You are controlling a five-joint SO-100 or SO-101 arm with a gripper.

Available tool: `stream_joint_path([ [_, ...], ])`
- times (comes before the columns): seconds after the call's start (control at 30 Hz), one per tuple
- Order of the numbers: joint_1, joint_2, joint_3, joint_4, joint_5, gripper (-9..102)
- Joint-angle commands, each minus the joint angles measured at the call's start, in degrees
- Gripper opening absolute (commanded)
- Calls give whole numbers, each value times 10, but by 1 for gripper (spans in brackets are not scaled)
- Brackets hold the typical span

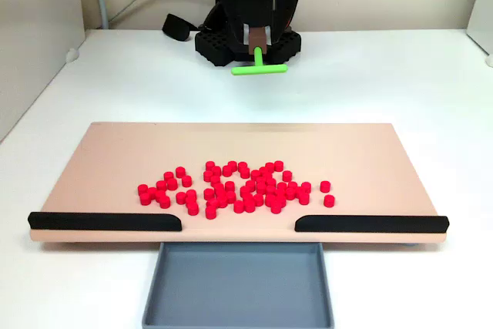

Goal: Gather the bottom side granules

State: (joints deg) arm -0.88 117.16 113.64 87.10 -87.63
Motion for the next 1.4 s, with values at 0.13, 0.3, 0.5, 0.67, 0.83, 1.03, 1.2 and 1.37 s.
stream_joint_path([
  [0.13, 39, -21, -11, -4, -4, 0],
  [0.3, 39, -19, -11, -4, -3, 0],
  [0.5, 39, -19, -11, -4, -7, 0],
  [0.67, 39, -14, -11, -4, -9, 0],
  [0.83, 39, -14, -11, -4, -11, 0],
  [1.03, 43, -18, -11, -4, -13, 0],
  [1.2, 42, -18, -11, -4, -14, 0],
  [1.37, 41, -18, -11, -4, -12, 0],
])
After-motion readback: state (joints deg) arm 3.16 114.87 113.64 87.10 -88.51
